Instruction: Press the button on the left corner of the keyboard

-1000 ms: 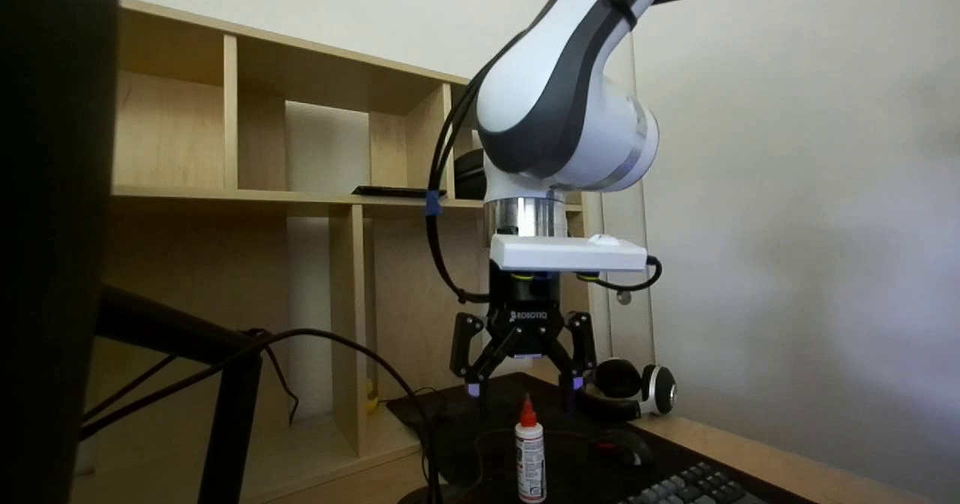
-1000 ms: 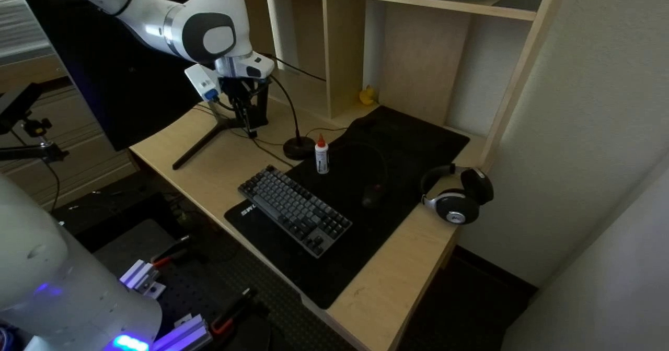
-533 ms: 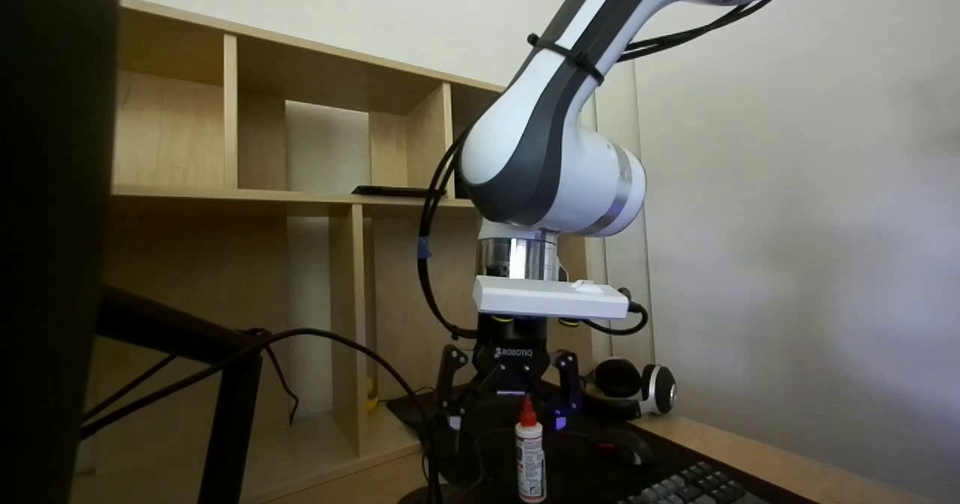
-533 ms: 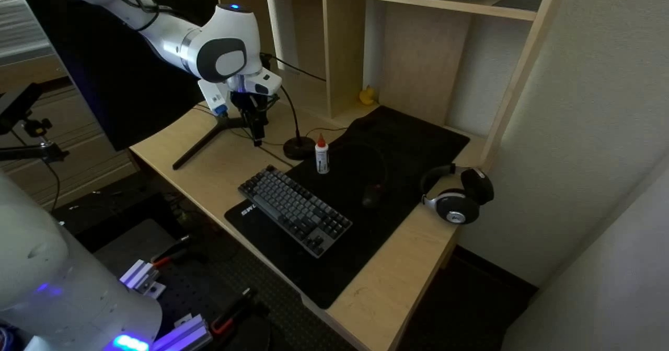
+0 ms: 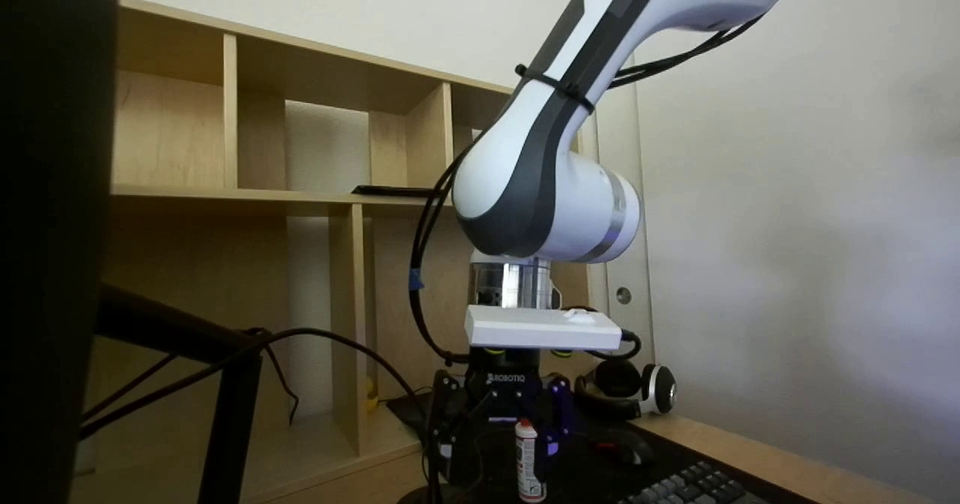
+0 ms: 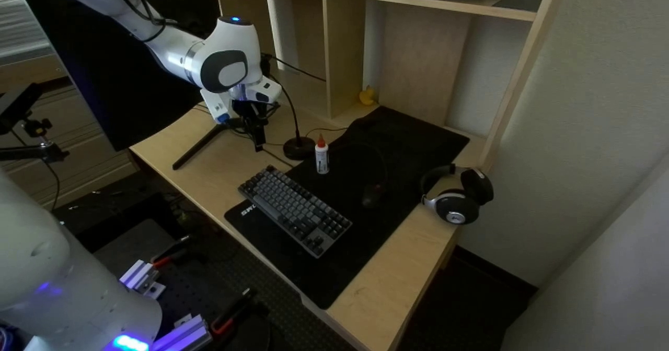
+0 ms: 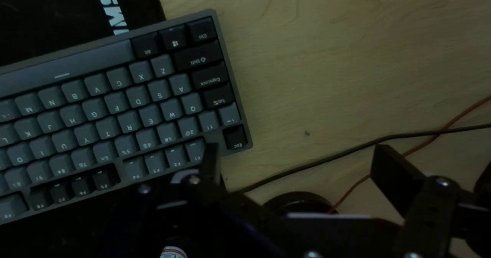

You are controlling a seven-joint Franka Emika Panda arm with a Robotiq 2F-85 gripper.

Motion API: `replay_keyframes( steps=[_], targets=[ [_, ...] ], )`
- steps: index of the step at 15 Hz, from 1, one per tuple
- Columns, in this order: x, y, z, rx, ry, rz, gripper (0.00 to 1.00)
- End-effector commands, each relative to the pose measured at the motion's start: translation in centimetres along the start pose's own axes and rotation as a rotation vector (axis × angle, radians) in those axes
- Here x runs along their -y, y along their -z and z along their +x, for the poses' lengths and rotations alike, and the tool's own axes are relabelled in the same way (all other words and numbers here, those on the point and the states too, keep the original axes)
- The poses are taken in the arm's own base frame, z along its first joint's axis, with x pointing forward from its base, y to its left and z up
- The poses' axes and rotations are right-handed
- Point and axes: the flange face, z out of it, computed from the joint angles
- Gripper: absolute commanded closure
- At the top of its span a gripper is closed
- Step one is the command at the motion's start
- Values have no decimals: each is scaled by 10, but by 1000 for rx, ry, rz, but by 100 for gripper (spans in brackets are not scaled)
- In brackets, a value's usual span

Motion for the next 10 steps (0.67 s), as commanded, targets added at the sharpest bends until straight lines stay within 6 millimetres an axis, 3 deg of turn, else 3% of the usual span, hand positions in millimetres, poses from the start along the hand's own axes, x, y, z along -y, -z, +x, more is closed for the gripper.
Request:
replay_keyframes(
  steps=[1,5,6,10],
  targets=[
    [5,-19,14,-67,-14,4,0],
    [5,-30,20,-113,-65,-11,0],
    [1,-23,15,-95,-44,-8,0],
    [0,-27,13,-41,-31,-38,0]
  ],
)
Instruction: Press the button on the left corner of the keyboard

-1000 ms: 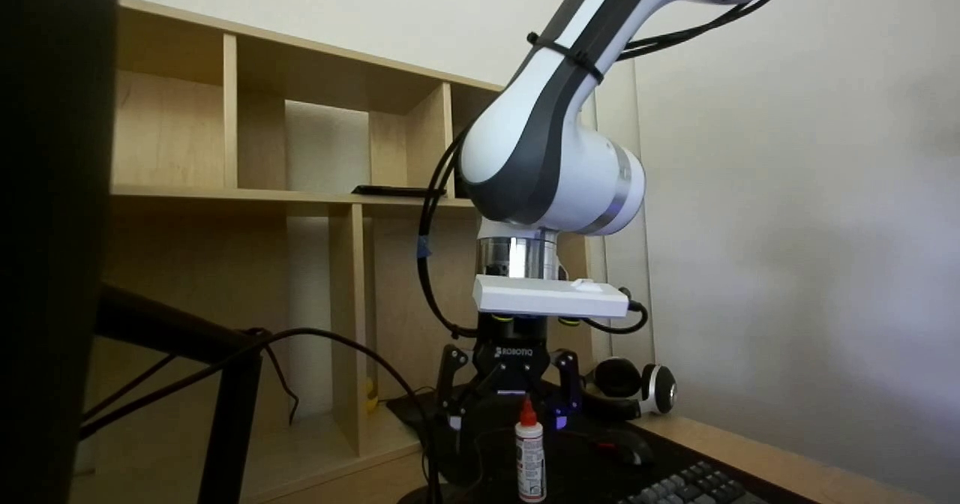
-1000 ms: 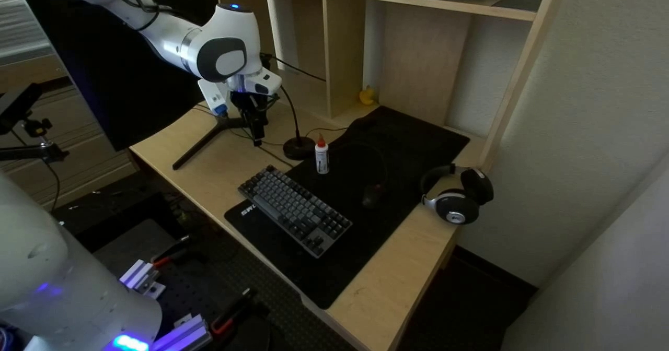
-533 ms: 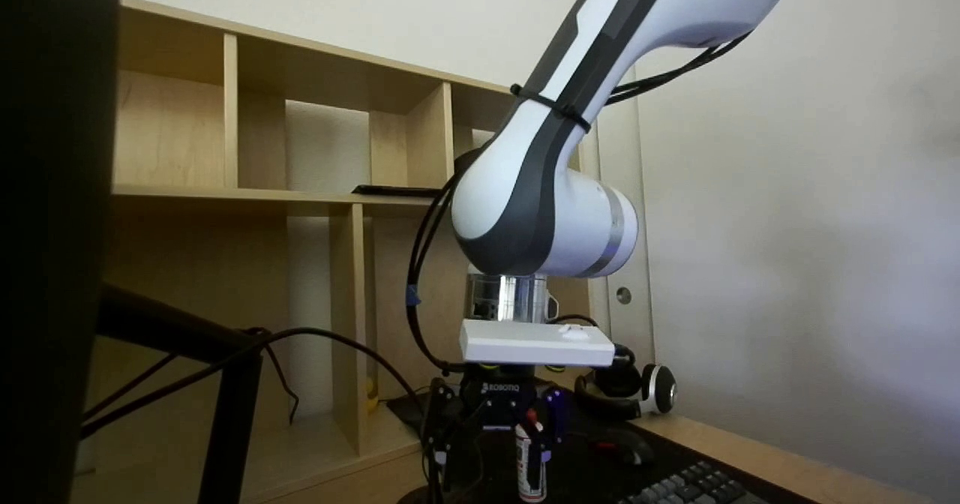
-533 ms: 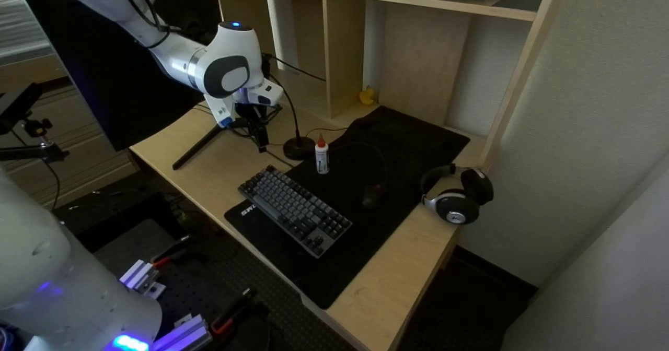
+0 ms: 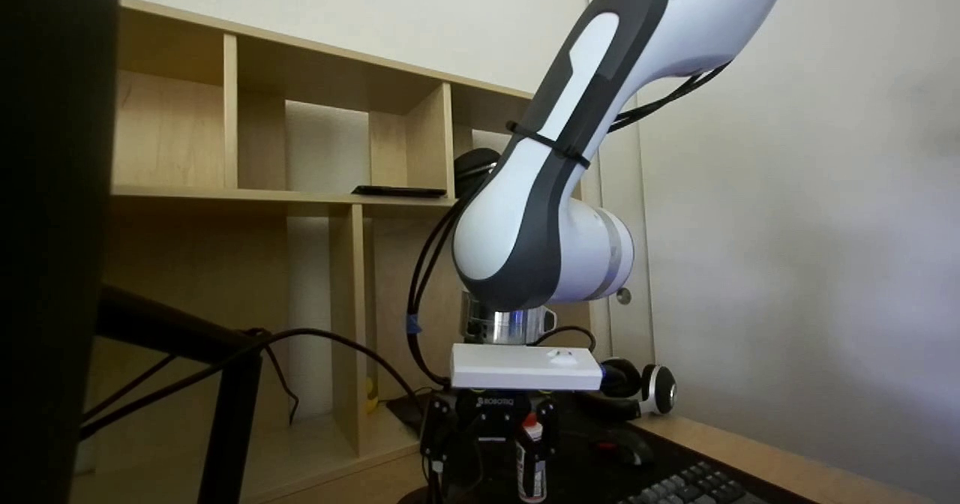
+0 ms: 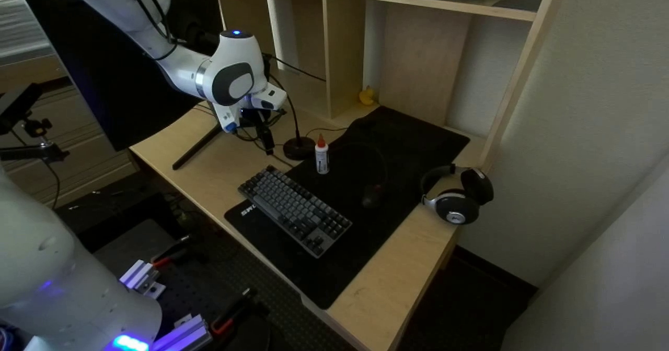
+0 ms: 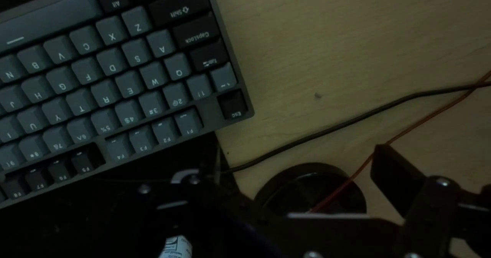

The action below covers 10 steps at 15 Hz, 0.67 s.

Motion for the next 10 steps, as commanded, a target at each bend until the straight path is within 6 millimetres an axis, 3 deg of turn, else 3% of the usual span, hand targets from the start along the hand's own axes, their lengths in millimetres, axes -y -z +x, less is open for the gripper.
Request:
replay_keyframes(
  steps=[1,10],
  targets=[
    [-5,0,-3,52,34,-41,0],
    [-1,-3,-5,51,99,-4,0]
  ],
)
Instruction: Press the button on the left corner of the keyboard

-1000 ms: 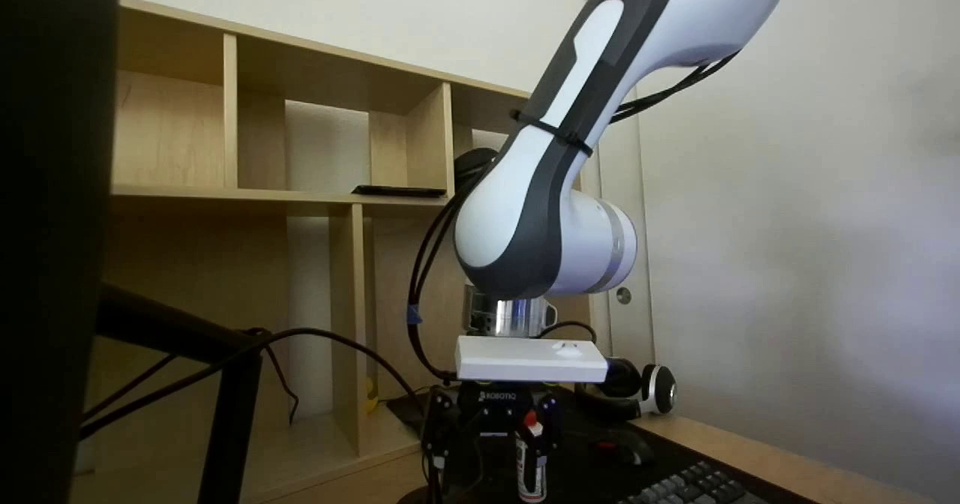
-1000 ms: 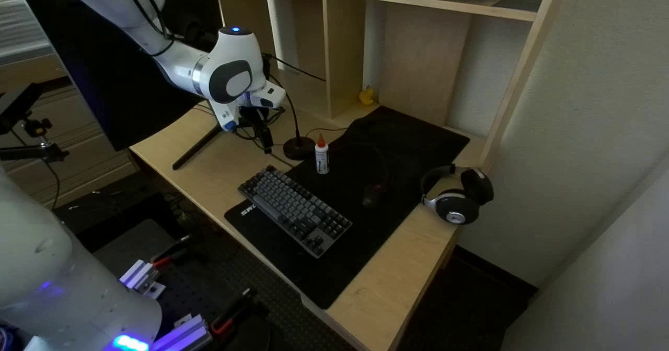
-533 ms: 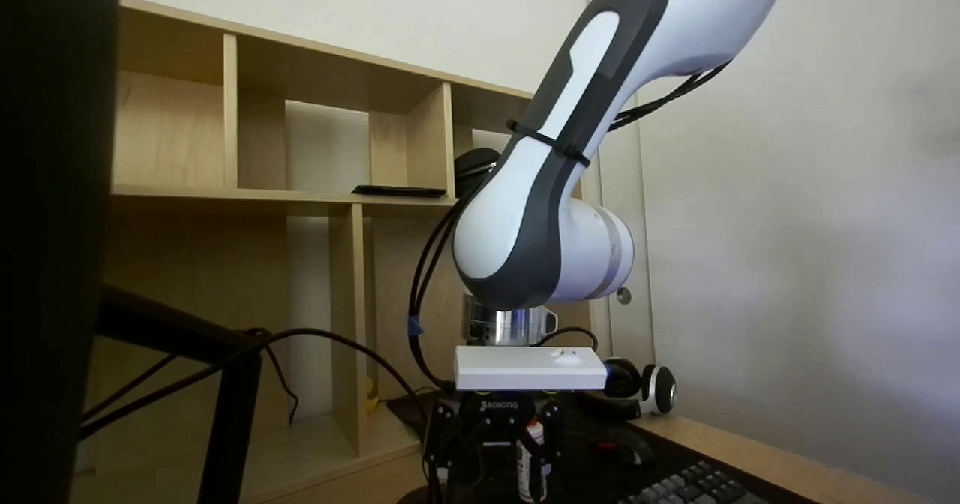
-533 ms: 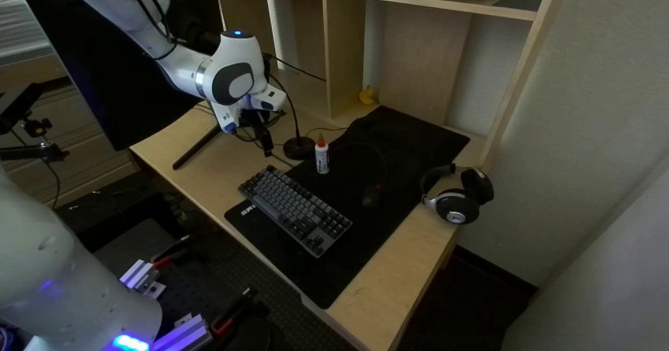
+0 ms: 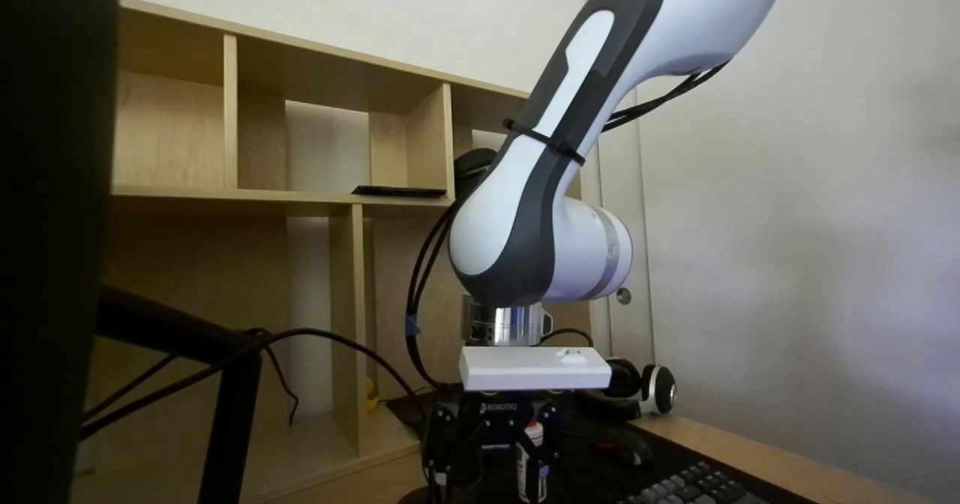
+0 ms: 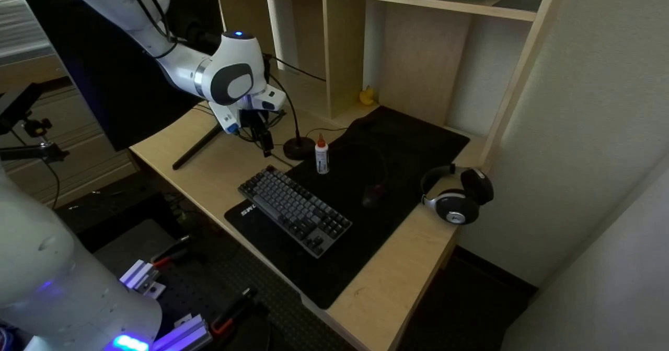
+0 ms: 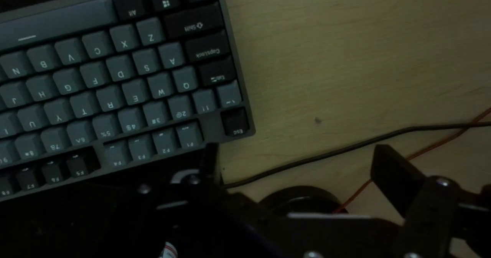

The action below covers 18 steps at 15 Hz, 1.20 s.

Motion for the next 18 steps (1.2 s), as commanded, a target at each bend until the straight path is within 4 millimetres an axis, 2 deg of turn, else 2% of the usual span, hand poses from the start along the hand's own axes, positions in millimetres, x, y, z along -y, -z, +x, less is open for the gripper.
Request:
replay_keyframes(
  steps=[1,4,6,8,10,11,15,18],
  targets=[
    [0,0,0,2,3,2,0],
    [0,1,0,2,-1,2,0],
    [5,-30,14,79,5,-23,0],
    [10,-66,17,133,6,-36,0],
    [13,-89,21,142,8,-51,0],
    [15,-94,24,130,6,-56,0],
    [19,-85,34,114,-2,-78,0],
    [26,-80,23,133,37,-92,0]
  ],
)
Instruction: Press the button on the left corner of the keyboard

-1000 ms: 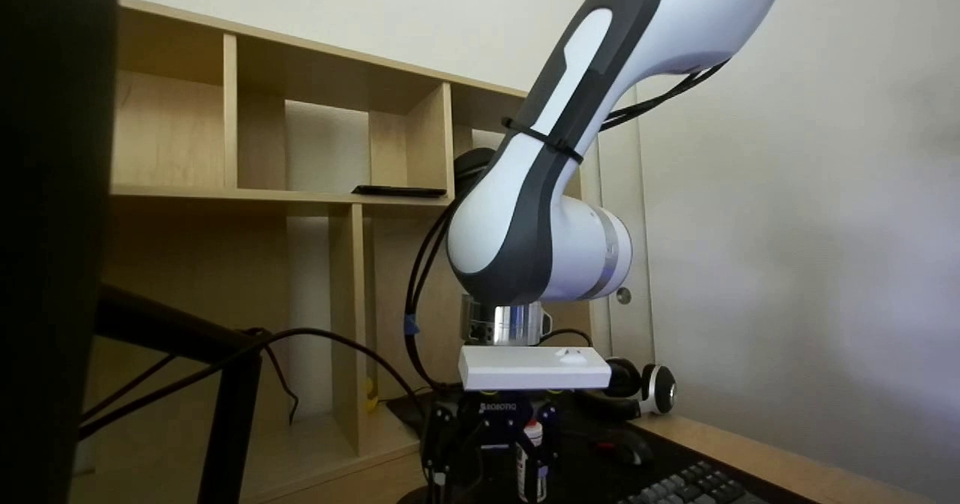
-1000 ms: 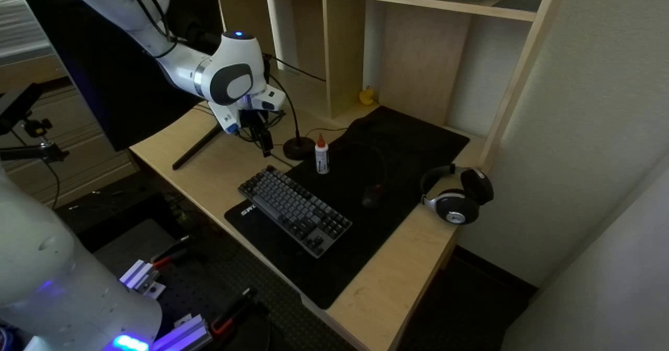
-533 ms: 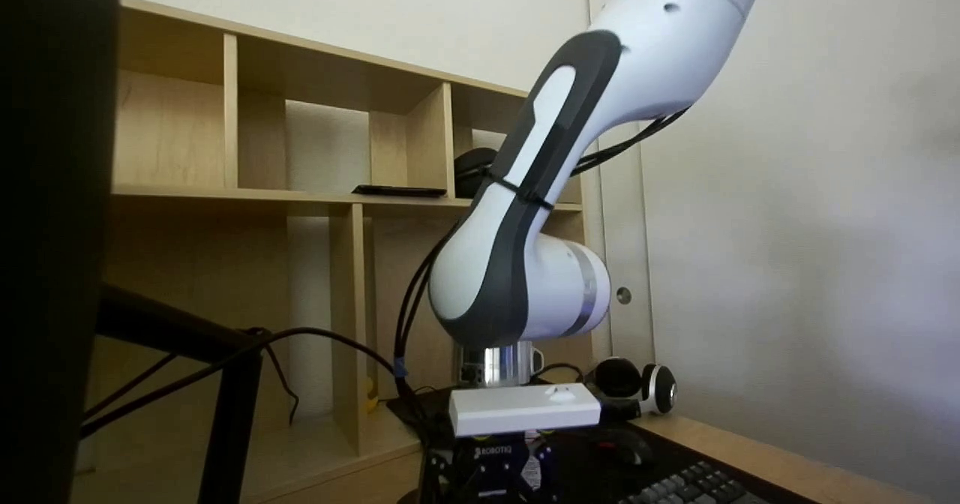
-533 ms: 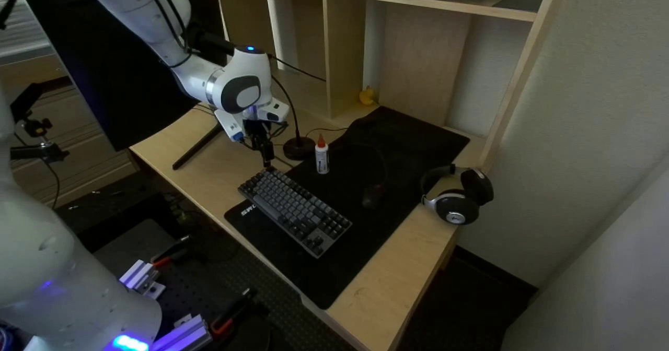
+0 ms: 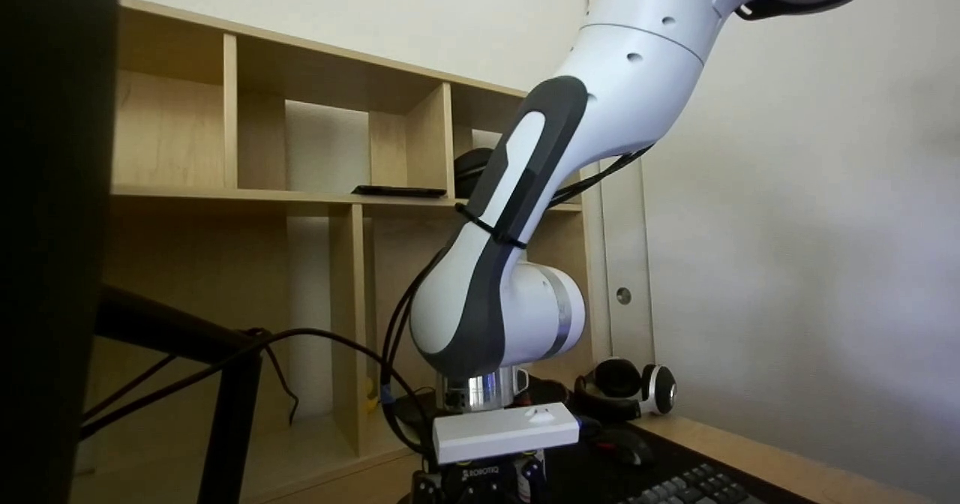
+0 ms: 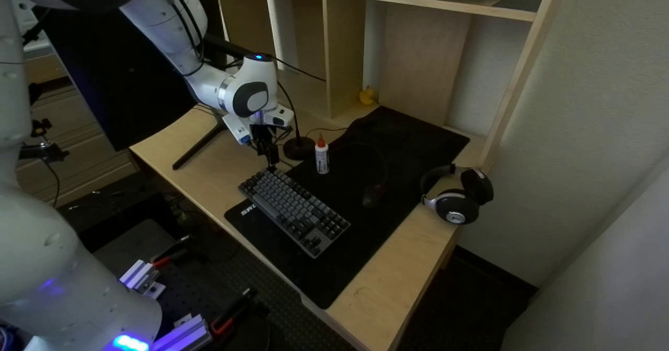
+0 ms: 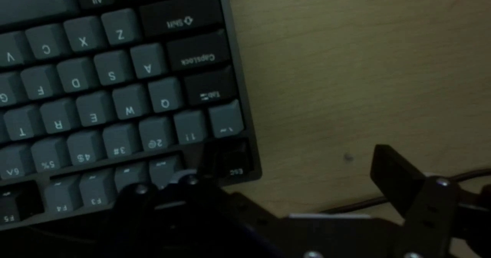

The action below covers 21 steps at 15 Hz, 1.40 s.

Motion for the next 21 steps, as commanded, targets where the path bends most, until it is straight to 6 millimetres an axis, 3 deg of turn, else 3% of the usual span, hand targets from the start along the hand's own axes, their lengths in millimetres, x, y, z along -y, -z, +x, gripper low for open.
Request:
replay_keyframes(
  steps=[1,4,14,20,21],
  targets=[
    [15,3,-6,3,45,-13,0],
    [20,17,-18,-22,83,-21,0],
    [32,18,-28,-48,98,-36,0],
    [23,71,-53,-63,88,-35,0],
    [33,52,-33,-82,87,-27,0]
  ],
)
